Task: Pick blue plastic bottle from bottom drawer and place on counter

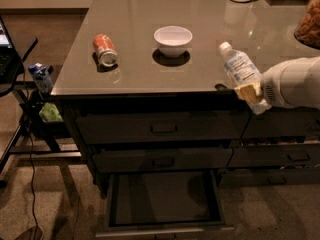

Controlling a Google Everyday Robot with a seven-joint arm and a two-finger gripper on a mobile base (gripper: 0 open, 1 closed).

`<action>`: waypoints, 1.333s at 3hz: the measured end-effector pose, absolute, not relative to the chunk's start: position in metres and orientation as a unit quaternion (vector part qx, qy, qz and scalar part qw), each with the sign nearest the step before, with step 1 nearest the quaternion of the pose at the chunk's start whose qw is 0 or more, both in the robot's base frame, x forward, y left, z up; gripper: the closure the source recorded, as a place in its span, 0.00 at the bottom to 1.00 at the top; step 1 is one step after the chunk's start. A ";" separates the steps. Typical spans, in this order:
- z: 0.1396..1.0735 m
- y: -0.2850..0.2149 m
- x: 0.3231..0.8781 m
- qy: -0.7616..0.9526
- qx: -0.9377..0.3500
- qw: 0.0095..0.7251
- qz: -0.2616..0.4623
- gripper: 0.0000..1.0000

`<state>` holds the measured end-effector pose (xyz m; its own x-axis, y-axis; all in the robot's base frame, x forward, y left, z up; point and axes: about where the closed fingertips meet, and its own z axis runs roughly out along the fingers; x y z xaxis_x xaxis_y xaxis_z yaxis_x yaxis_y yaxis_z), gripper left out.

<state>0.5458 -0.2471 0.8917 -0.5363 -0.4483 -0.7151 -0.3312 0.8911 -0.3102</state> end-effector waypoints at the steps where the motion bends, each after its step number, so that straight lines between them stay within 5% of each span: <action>1: 0.883 -0.257 0.555 0.882 -0.218 0.414 -0.050 1.00; 4: 0.885 -0.254 0.622 0.893 -0.248 0.376 -0.014 1.00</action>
Offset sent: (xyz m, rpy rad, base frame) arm 0.0632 -0.0186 -0.0071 0.0970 0.1202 0.0409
